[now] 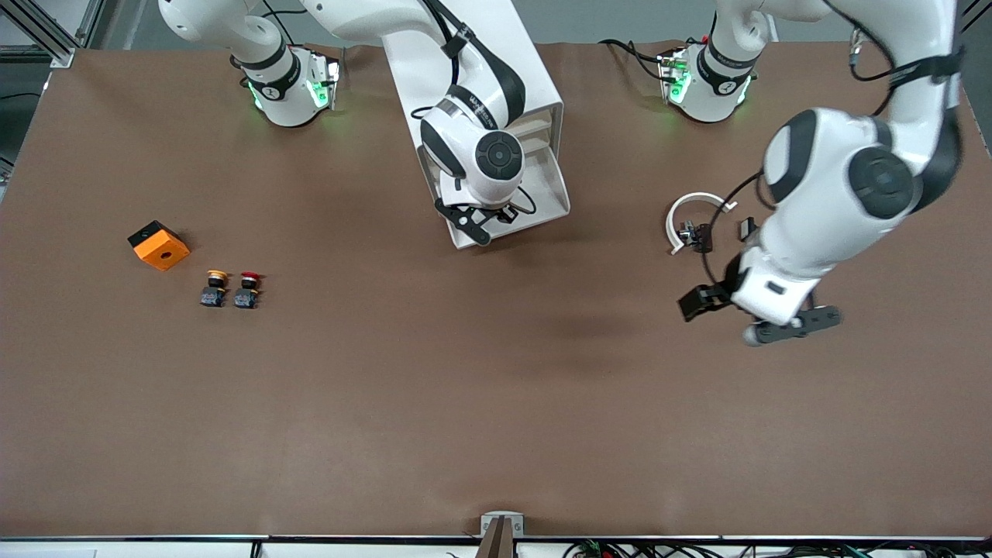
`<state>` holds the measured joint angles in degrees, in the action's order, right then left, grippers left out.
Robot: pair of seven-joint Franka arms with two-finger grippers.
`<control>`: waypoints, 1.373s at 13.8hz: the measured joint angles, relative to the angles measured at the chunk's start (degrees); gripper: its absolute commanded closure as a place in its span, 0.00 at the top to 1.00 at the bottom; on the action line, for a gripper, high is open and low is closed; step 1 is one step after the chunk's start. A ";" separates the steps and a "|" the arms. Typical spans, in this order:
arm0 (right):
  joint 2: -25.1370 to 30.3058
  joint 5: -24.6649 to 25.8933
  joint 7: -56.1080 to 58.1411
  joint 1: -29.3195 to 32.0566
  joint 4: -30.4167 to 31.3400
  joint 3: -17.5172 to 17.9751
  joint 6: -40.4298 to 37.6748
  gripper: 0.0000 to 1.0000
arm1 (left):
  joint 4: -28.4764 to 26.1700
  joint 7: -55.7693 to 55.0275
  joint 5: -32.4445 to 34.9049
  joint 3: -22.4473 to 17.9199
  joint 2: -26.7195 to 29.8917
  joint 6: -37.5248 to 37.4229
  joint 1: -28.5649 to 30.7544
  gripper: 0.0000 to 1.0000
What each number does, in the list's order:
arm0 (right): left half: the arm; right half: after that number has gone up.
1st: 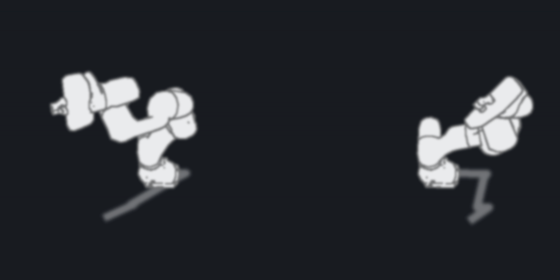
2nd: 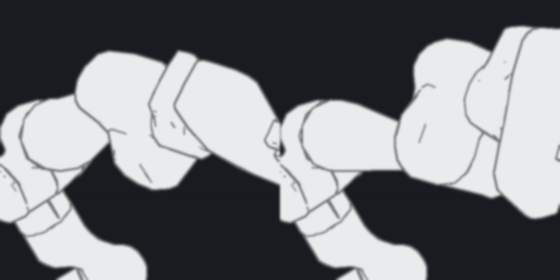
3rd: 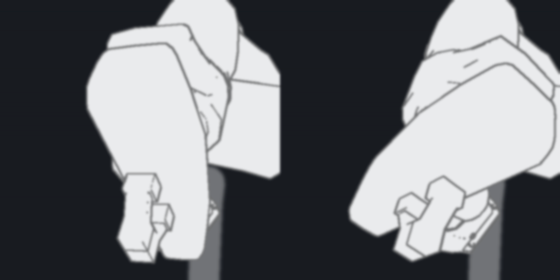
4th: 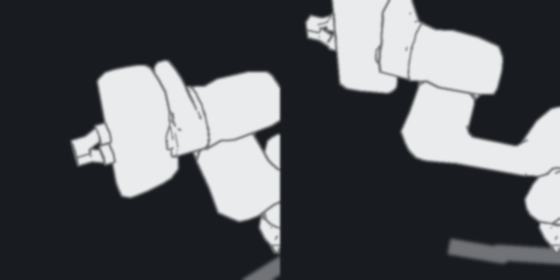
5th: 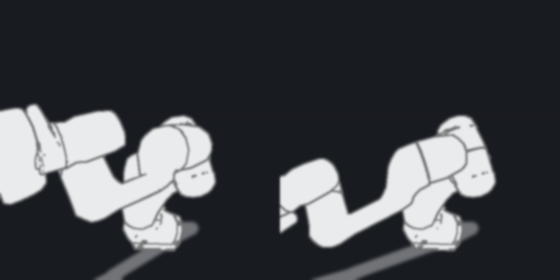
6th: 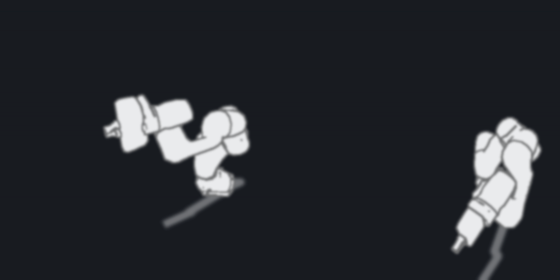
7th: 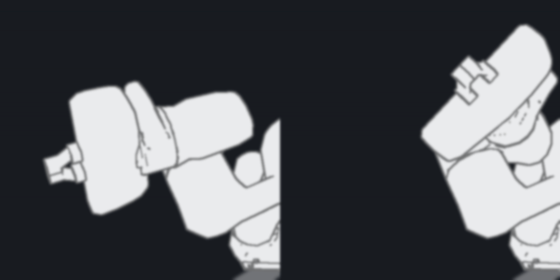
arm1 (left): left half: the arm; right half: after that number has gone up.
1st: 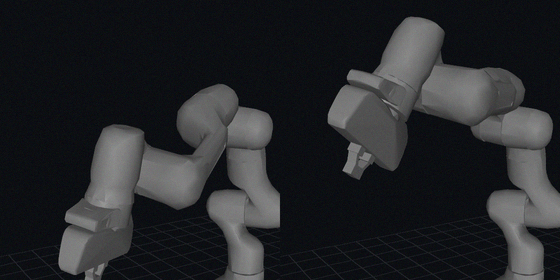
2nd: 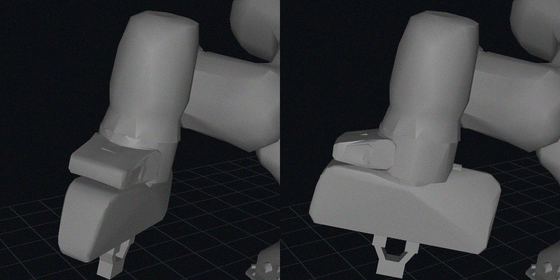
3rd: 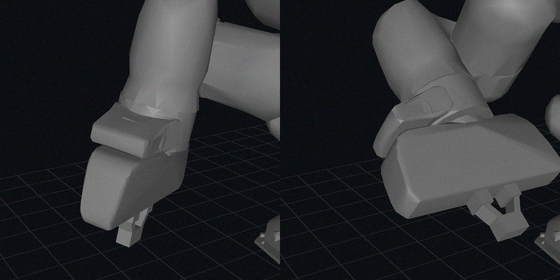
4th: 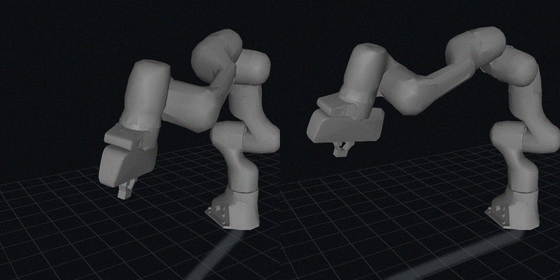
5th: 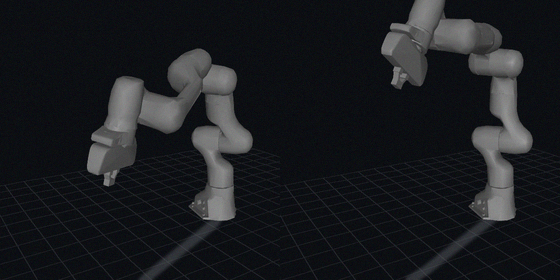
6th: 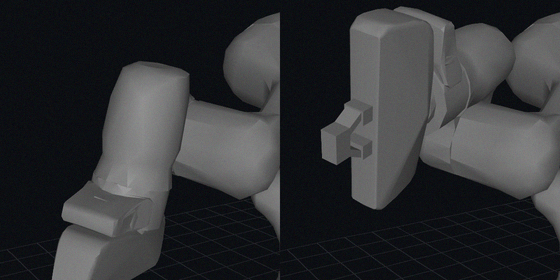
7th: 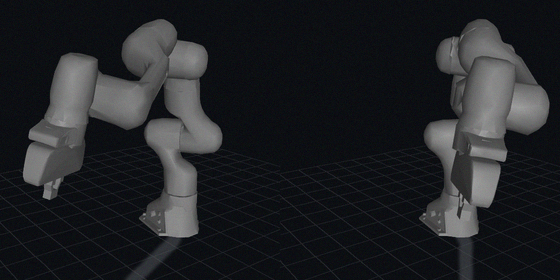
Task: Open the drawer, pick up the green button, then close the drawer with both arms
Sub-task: 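Carry the button toward the red button with the right gripper while the left gripper returns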
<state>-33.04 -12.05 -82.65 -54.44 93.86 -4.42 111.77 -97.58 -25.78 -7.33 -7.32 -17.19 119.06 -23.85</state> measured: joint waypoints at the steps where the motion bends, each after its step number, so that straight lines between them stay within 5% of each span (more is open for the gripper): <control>1: -0.02 0.00 0.00 0.01 -0.30 -0.09 0.11 0.31 | -0.47 0.01 0.02 0.81 -1.22 0.73 -0.51 1.00; 6: -0.02 -0.03 0.00 1.85 -4.82 -0.71 -4.92 0.31 | -1.31 -0.29 2.41 1.63 -8.03 6.19 -6.66 1.00; 11: 0.20 -0.08 5.17 8.30 -14.49 -0.85 -21.80 0.31 | -12.08 -5.27 2.44 5.19 -10.76 25.00 -8.49 1.00; 15: 2.15 -0.09 16.56 13.57 -17.99 -1.08 -28.87 0.31 | -13.51 -14.22 2.45 11.56 -12.78 25.88 -9.63 1.00; 19: 6.01 0.38 34.62 20.59 -18.27 -1.53 -34.55 0.31 | -13.57 -23.25 2.45 12.19 -14.62 24.73 -15.49 1.00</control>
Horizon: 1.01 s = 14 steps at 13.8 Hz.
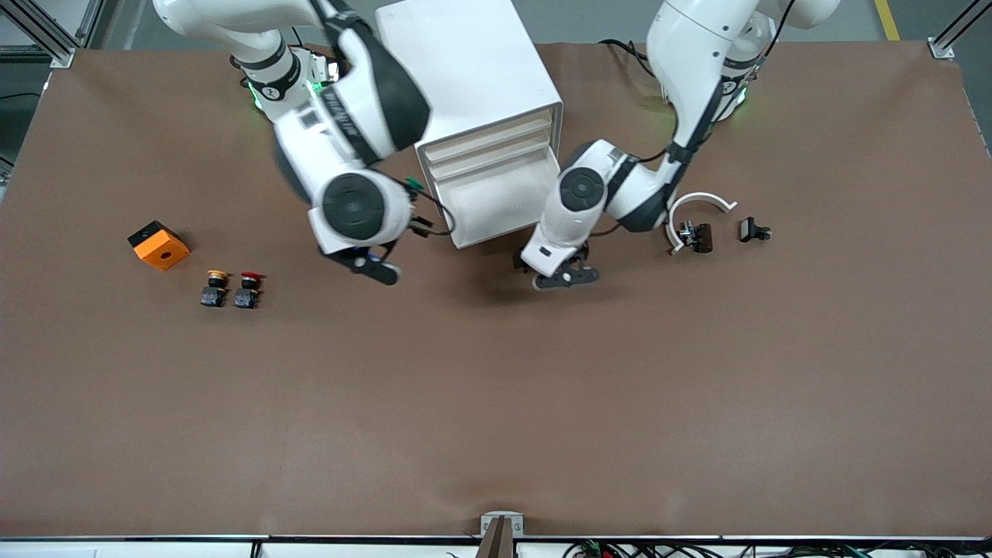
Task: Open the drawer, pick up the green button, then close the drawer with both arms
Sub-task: 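Carry the button toward the red button with the right gripper while the left gripper returns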
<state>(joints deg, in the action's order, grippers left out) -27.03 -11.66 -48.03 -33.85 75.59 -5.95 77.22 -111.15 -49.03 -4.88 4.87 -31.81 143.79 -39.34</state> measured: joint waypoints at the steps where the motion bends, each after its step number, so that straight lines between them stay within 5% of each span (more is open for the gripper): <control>1: 0.62 0.71 5.10 1.99 0.01 -0.09 -0.89 0.31 | 0.06 -0.91 0.00 0.03 0.11 -1.78 -1.16 1.00; 7: 1.30 6.84 30.60 11.36 1.45 -0.26 1.10 0.31 | 0.49 -4.99 0.00 3.80 2.07 -11.38 -2.35 1.00; 14: 0.90 10.99 35.93 19.41 13.13 -0.30 21.93 0.32 | -0.01 -10.74 0.00 9.26 1.69 -11.91 -2.40 1.00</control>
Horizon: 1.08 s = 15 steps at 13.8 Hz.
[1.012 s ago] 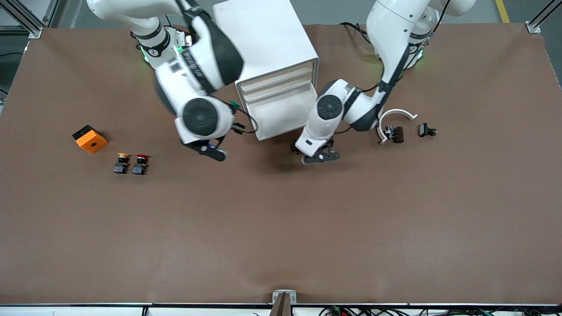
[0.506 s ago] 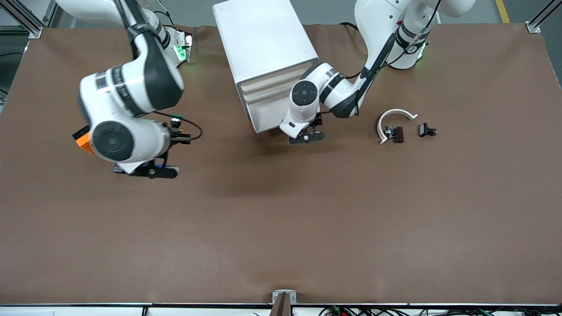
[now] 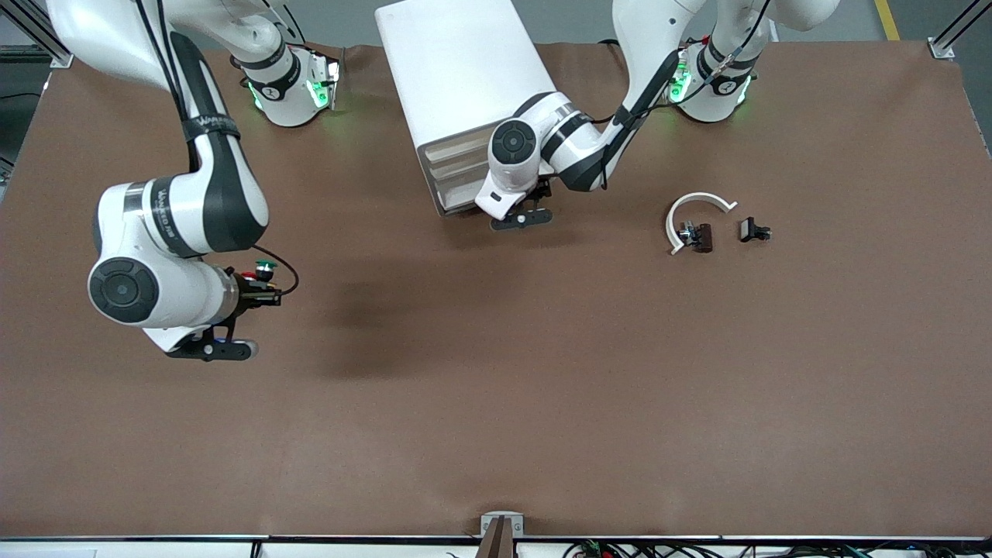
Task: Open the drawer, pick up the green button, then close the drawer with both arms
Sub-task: 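Carry the button toward the red button with the right gripper while the left gripper returns, then push the drawer shut with the left gripper while the right gripper lowers the button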
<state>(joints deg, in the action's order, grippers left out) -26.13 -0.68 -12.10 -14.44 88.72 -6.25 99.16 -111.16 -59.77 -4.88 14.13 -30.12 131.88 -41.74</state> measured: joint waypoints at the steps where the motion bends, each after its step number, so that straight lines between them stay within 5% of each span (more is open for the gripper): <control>1: -0.04 0.00 0.34 1.24 1.74 0.00 2.76 0.32 | -0.03 -0.89 0.00 0.54 -0.05 -0.08 0.00 1.00; 6: -0.35 0.00 1.09 3.07 11.20 0.03 13.61 0.32 | 0.05 -2.65 0.00 1.25 -0.27 -0.14 -0.01 1.00; 15: -5.27 0.01 6.28 5.20 13.73 0.04 18.74 0.31 | 1.73 -4.81 0.00 1.53 -2.40 -0.23 -0.76 1.00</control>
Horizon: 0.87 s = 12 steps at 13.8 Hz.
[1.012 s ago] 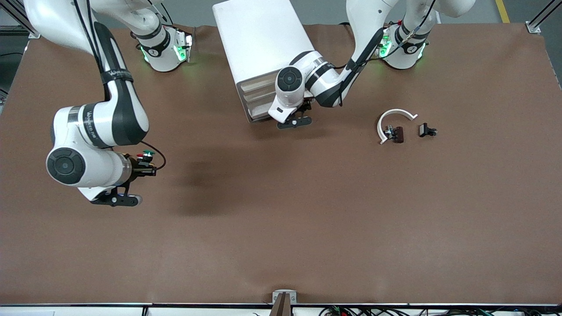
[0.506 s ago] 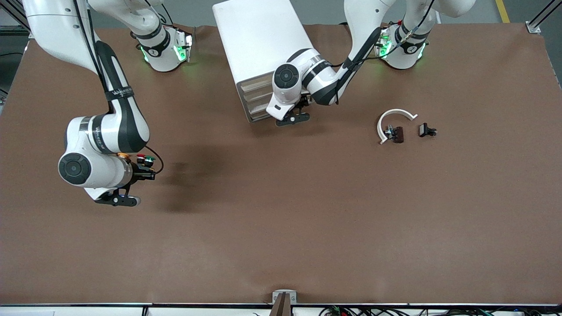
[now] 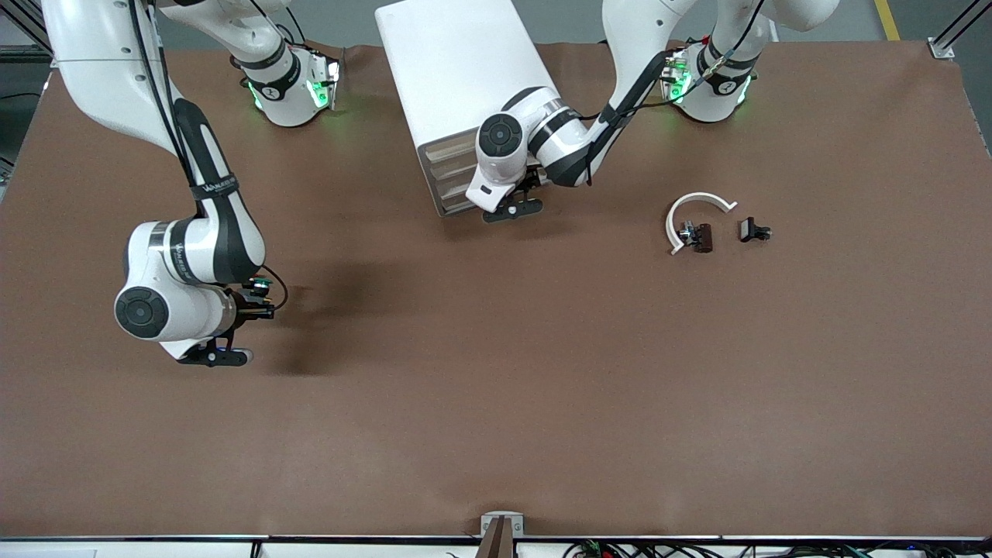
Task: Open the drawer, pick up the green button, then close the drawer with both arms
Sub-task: 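Push the drawer shut with the left gripper while the right gripper lowers the button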
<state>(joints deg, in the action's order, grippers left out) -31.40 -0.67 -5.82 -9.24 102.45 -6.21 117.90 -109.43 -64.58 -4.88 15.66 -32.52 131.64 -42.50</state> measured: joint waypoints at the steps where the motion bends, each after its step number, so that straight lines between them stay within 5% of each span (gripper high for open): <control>1: -0.39 0.00 0.08 0.03 1.42 0.01 2.85 0.32 | 0.31 0.00 0.00 0.00 -0.24 -0.31 0.05 1.00; 8: -0.70 0.00 0.16 0.02 8.23 0.35 12.37 0.38 | 1.32 -0.50 1.68 -1.54 -0.48 -0.23 0.53 1.00; 12: -0.45 0.00 0.15 0.01 8.92 0.49 12.37 0.42 | 6.13 -0.61 10.94 -3.35 0.12 -0.42 9.67 1.00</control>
<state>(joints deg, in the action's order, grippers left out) -31.84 -0.67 -5.67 -9.23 111.37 -5.72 130.27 -103.30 -65.19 6.06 12.31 -32.39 131.23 -32.83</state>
